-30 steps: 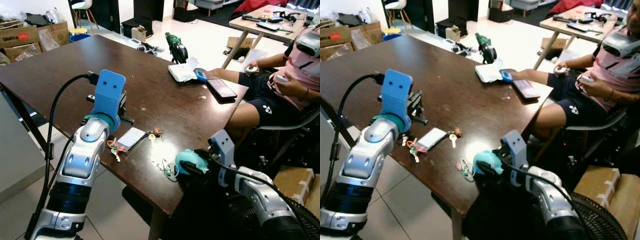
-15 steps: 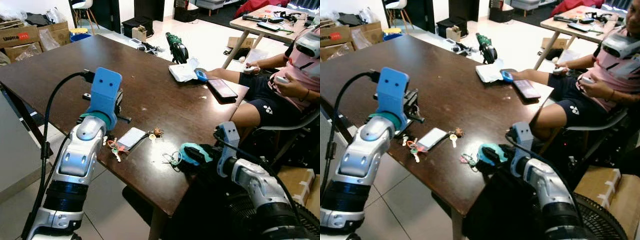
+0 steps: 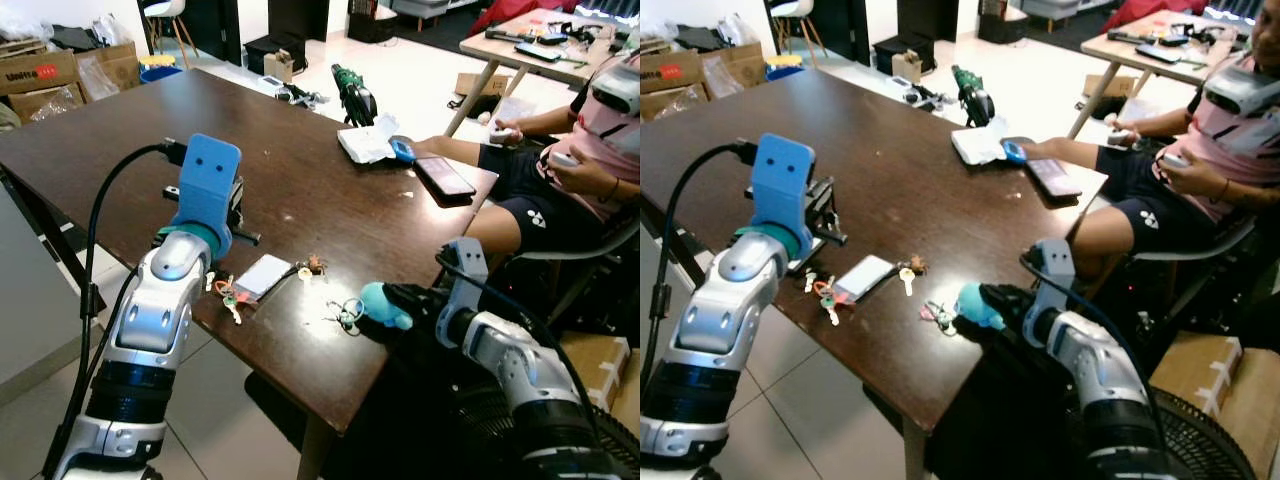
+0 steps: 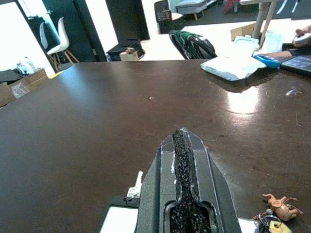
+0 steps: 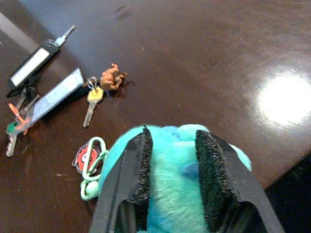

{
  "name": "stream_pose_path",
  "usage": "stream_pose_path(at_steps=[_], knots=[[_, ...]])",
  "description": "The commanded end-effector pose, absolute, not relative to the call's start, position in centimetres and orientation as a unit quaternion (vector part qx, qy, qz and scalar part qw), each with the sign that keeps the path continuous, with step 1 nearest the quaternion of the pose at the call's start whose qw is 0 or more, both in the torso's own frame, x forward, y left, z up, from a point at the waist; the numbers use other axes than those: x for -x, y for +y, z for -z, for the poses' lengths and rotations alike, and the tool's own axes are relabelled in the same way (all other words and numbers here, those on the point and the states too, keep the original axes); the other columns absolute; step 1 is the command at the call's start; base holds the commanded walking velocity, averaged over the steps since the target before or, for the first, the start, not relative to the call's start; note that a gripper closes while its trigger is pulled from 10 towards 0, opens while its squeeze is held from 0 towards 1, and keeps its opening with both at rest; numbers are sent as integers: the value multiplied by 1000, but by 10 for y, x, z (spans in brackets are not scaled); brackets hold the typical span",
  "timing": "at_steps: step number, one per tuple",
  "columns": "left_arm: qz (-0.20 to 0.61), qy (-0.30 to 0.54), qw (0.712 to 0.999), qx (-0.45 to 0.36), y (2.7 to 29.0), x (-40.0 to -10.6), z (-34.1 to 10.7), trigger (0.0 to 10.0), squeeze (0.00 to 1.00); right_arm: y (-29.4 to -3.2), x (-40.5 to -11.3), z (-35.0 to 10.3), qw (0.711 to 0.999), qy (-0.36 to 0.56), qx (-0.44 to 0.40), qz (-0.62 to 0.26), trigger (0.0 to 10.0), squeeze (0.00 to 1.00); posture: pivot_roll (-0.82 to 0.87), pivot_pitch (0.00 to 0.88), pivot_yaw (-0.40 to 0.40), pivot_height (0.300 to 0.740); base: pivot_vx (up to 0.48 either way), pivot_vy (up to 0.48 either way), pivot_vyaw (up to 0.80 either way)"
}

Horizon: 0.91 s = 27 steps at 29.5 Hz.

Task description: Hang keys on a hook

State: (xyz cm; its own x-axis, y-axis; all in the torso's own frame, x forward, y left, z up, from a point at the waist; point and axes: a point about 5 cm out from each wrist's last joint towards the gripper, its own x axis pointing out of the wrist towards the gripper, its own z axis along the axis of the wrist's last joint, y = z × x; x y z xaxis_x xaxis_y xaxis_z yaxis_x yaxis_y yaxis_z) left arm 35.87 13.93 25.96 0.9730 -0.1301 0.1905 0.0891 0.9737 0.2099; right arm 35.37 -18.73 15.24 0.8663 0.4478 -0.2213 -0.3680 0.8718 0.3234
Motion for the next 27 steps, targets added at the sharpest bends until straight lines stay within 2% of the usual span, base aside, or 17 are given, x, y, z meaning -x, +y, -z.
stream_pose_path(at_steps=[1,5,7,8,10,11,12,15,17,19,20,21,23,27], knots=[[57,-95,989,-98,140,-359,-258,10000,0,-187,-353,-152,956,147,-146,-210,0,0,47,98,70,740,0,0,0],[57,-95,989,-98,140,-359,-258,10000,0,-189,-354,-153,958,143,-144,-201,0,0,47,96,69,740,0,0,0],[57,-95,989,-99,139,-359,-257,10000,0,-199,-360,-164,973,105,-115,-171,0,0,46,90,70,740,0,0,0],[58,-95,989,-99,139,-359,-257,10000,0,-200,-361,-171,976,82,-100,-175,2000,0,46,90,70,740,0,0,0],[58,-95,989,-99,139,-359,-257,10000,0,-200,-361,-176,977,67,-90,-179,2000,0,46,90,70,740,0,0,0],[59,-94,989,-99,138,-359,-256,10000,0,-198,-358,-190,975,40,-63,-208,10000,0,43,84,70,740,0,0,0],[60,-94,989,-99,138,-359,-255,10000,0,-200,-353,-201,971,23,-33,-235,10000,1000,43,84,70,740,0,0,0],[60,-93,989,-99,137,-358,-255,10000,0,-201,-351,-205,969,17,-19,-247,10000,1000,43,84,70,740,0,0,0],[61,-93,989,-99,137,-359,-255,10000,0,-206,-344,-204,958,28,44,-284,10000,1000,32,81,70,740,0,0,0],[62,-93,989,-99,137,-359,-255,10000,0,-207,-343,-202,952,36,67,-295,10000,1000,32,81,70,740,0,0,0],[62,-93,989,-99,137,-359,-255,10000,0,-202,-342,-197,940,50,93,-325,10000,1000,33,80,69,740,0,0,0],[62,-93,989,-99,137,-359,-255,10000,0,-202,-342,-197,940,50,93,-325,10000,1000,33,80,69,740,0,0,0],[60,-94,989,-100,137,-359,-255,10000,0,-191,-340,-189,909,70,153,-382,10000,1000,40,79,65,740,0,0,0],[57,-95,989,-100,139,-359,-256,10000,0,-191,-344,-189,891,77,211,-394,10000,1000,40,79,65,740,0,0,0]])
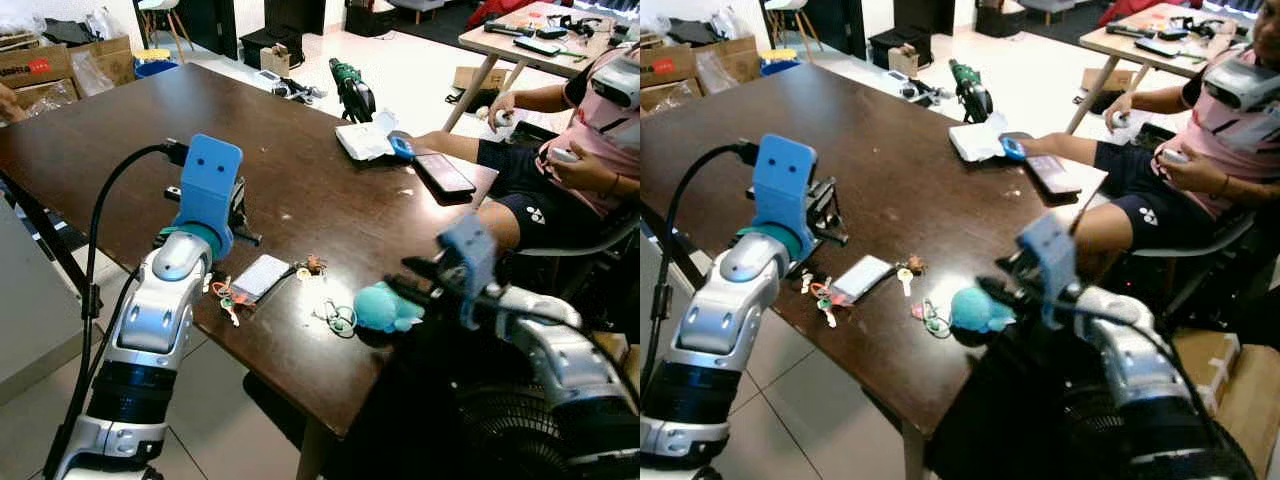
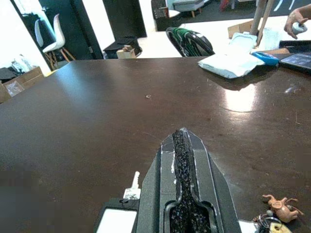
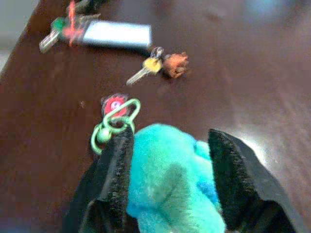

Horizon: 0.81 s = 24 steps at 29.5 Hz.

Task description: Hang keys on a hook

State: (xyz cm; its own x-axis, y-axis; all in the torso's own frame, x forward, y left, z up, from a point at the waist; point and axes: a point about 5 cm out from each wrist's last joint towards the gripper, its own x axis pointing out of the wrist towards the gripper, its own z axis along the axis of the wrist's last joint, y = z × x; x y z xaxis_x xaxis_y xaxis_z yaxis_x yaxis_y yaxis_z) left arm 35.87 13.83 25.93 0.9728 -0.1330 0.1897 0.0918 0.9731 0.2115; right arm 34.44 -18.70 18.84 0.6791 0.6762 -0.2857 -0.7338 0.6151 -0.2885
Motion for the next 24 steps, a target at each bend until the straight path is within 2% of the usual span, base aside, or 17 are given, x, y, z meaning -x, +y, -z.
stream_pose_path(at_steps=[1,6,12,14,17,24], knots=[[56,-95,989,-100,140,-359,-256,10000,0,-193,-348,-192,890,77,230,-387,10000,1000,44,84,59,740,0,0,0],[56,-95,989,-100,139,-358,-257,10000,0,-198,-353,-197,891,77,253,-370,10000,1000,46,89,60,740,0,0,0],[54,-95,989,-99,140,-358,-257,10000,0,-205,-349,-200,868,80,295,-392,10000,1000,50,94,59,740,0,0,0],[53,-95,989,-100,140,-359,-257,10000,0,-215,-349,-204,859,83,327,-385,10000,1000,46,95,62,740,0,0,0],[54,-95,989,-100,141,-359,-257,10000,0,-218,-350,-204,856,85,338,-382,10000,1000,46,95,63,740,0,0,0],[54,-95,989,-100,140,-359,-257,10000,0,-211,-348,-201,829,88,323,-448,10000,1000,51,95,65,740,0,0,0]])
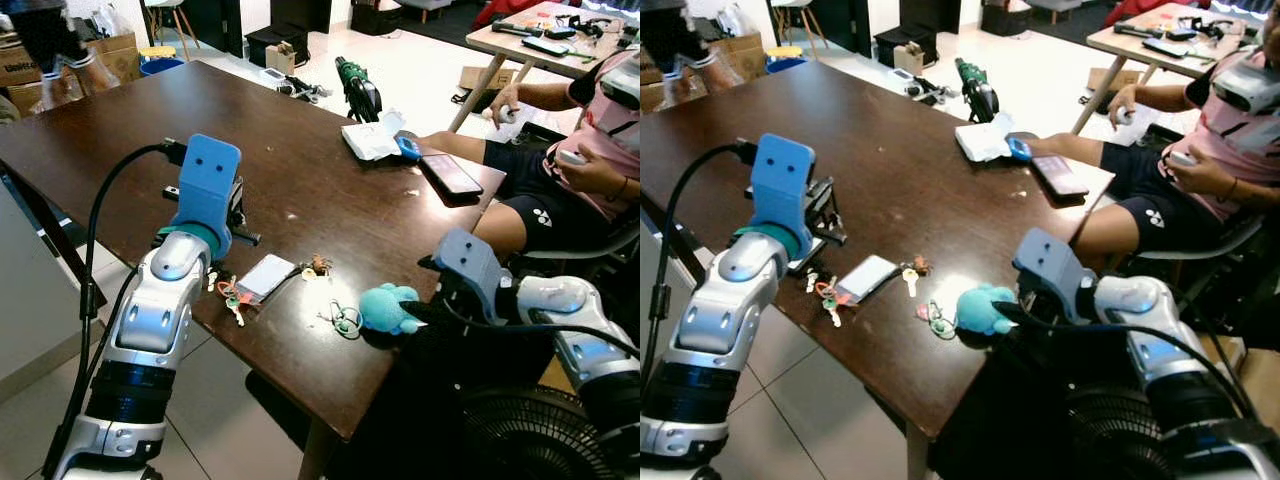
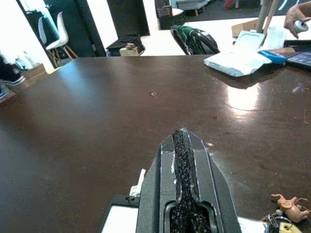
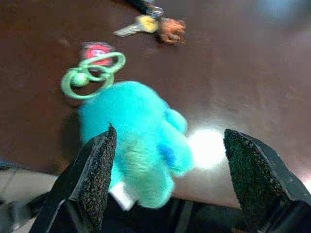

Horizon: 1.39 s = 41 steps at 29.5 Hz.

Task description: Hang keys on a hook

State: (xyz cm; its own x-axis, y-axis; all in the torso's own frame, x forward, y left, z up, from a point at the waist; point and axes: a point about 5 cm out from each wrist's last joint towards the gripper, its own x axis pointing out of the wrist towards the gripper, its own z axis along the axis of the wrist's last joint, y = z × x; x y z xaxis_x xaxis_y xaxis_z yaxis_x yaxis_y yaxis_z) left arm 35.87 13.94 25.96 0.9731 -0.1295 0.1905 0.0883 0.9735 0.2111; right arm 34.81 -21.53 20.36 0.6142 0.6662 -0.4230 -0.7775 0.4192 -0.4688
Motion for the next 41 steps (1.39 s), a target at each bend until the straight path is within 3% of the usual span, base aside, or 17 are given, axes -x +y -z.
stream_pose_path(at_steps=[1,2,13,20,28,33,41], knots=[[54,-95,989,-100,140,-359,-257,10000,0,-210,-347,-200,825,90,320,-457,10000,1000,51,95,65,740,0,0,0],[53,-95,989,-100,141,-359,-257,10000,0,-210,-349,-197,819,99,327,-462,10000,0,55,96,65,740,0,0,0],[47,-94,989,-100,143,-358,-257,10000,0,-208,-354,-184,805,127,312,-489,10000,0,70,106,58,740,0,0,0],[47,-92,990,-101,143,-358,-256,10000,0,-216,-356,-183,812,132,313,-475,10000,0,71,110,64,740,0,0,0],[43,-90,990,-102,145,-357,-257,10000,0,-208,-364,-180,811,137,320,-470,10000,0,95,120,69,740,0,0,0],[43,-84,990,-102,145,-356,-254,10000,0,-205,-374,-184,833,129,311,-439,10000,0,96,130,75,740,0,0,0],[41,-82,991,-102,146,-354,-254,10000,0,-190,-375,-174,827,136,291,-461,10000,0,111,140,75,740,0,0,0]])
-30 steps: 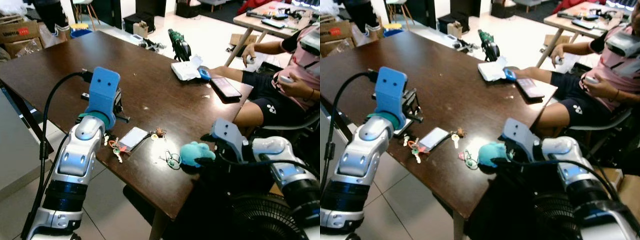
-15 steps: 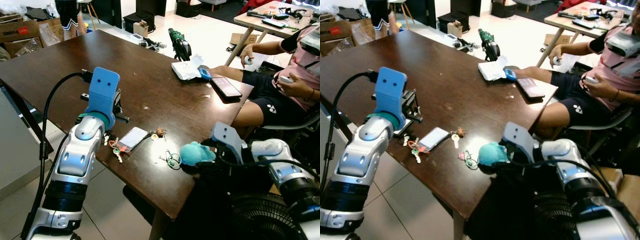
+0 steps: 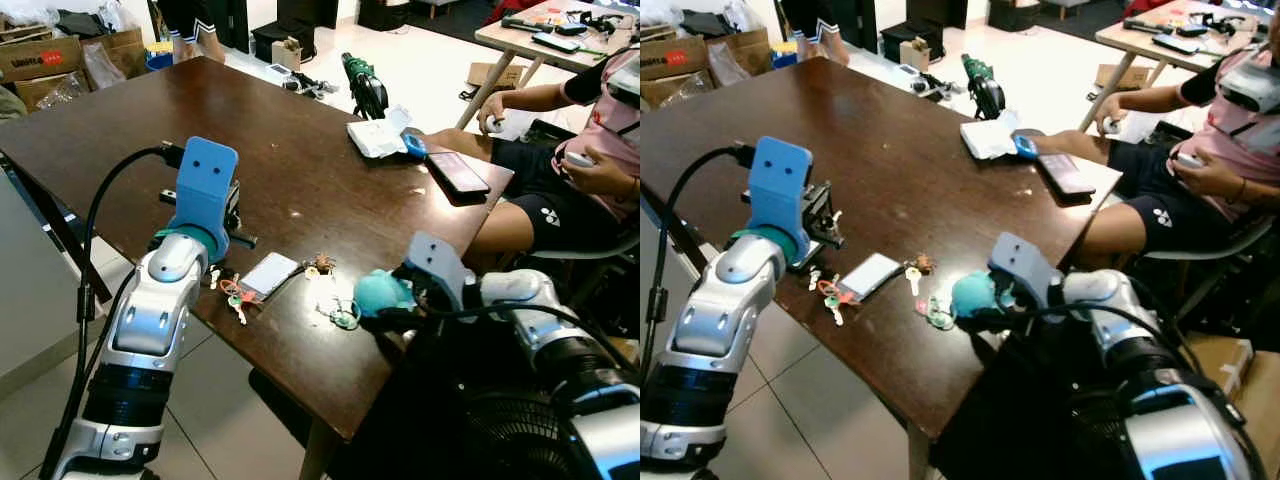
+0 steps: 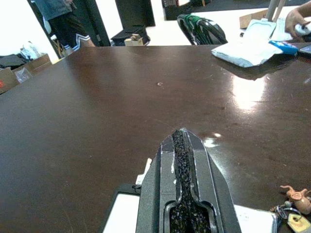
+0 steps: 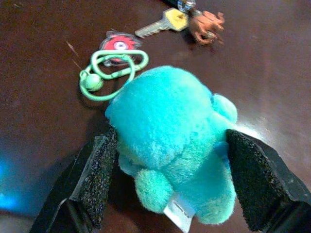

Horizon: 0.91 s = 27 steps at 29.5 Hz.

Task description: Hang keys on a hook

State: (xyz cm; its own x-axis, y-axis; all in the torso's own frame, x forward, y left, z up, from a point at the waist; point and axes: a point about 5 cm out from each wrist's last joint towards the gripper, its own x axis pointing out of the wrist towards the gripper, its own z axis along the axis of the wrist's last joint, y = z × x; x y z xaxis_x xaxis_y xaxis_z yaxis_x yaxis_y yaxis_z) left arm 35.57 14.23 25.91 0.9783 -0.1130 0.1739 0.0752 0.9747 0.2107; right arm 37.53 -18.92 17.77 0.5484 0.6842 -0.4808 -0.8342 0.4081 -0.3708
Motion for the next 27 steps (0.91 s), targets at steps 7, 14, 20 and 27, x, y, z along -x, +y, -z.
stream_pose_path(at_steps=[7,14,20,27], knots=[[41,-78,991,-102,146,-353,-253,10000,0,-181,-373,-160,824,169,252,-479,10000,0,114,149,75,740,0,0,0],[39,-76,991,-102,146,-352,-251,10000,0,-180,-371,-150,815,199,261,-477,9647,0,118,155,73,740,0,0,0],[38,-72,992,-101,147,-350,-249,10000,0,-175,-373,-144,832,208,237,-457,0,0,120,156,69,740,0,0,0],[38,-70,992,-101,147,-350,-248,10000,0,-175,-374,-141,844,203,224,-444,0,0,107,143,69,740,0,0,0]])
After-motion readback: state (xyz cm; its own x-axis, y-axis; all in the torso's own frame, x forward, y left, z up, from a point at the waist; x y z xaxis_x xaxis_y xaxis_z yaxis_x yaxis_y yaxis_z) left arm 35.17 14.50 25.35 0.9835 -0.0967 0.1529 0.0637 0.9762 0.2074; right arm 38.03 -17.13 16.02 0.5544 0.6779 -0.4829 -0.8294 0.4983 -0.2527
